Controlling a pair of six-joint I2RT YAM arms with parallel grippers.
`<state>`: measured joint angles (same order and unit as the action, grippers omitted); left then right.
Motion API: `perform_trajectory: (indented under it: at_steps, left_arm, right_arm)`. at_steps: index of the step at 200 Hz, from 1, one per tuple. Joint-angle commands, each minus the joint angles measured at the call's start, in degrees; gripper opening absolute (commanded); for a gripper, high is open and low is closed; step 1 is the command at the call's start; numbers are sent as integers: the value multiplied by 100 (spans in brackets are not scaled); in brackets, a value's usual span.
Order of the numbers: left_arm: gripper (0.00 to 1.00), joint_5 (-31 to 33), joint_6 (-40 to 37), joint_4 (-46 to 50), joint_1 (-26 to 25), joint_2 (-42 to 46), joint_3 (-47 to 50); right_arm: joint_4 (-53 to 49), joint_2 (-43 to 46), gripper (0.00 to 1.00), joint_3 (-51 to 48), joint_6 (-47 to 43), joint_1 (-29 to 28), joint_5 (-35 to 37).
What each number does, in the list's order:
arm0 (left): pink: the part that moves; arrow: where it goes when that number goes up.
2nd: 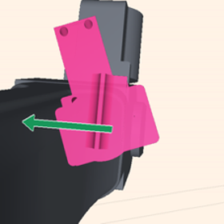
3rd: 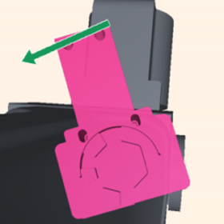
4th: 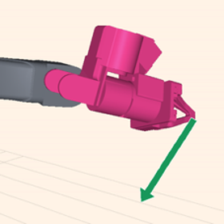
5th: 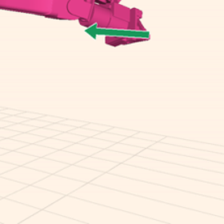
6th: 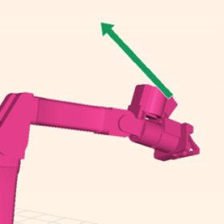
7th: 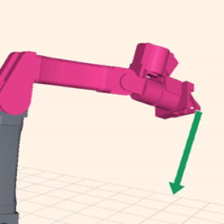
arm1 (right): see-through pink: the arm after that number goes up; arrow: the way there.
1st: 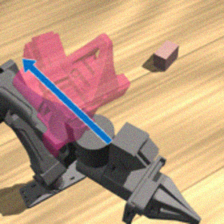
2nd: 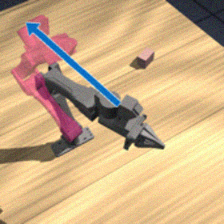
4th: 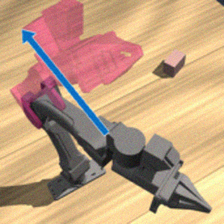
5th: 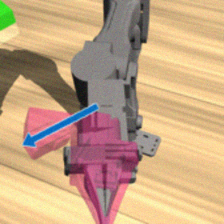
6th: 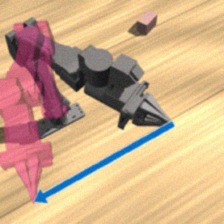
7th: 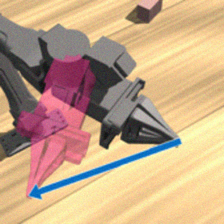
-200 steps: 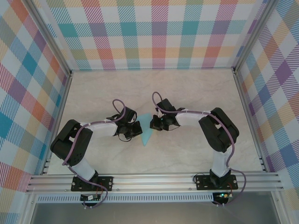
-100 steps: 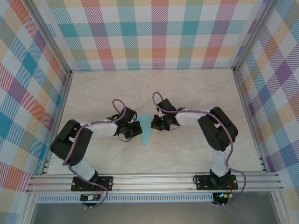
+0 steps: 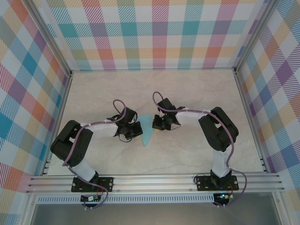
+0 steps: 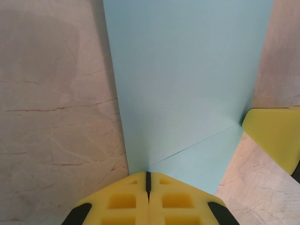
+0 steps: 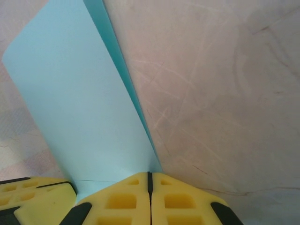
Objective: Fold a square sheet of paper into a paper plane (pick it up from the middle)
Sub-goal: Third fold the triangle at the center of the table.
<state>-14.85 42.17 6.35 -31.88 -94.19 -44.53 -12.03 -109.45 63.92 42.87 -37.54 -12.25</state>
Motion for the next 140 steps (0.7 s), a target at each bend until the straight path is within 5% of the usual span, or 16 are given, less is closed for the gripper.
perform_trajectory:
  at_steps: [1, 42, 102, 140]
  left_arm:
    - [3, 282, -142, 578, -38, 93, -29]
    - [12, 262, -249, 633, -64, 305, -105]
    - [48, 819, -123, 910, -58, 912, -157]
    - [63, 1266, 84, 1307, -47, 1062, -68]
  right_arm:
    - [-447, 388, 6, 280, -245, 27, 570]
    - [-897, 66, 14, 908, -492, 19, 1155]
    - [-927, -593, 26, 1839, -1230, -86, 154]
    - [-1481, -1402, 28, 2725, -1289, -113, 36]
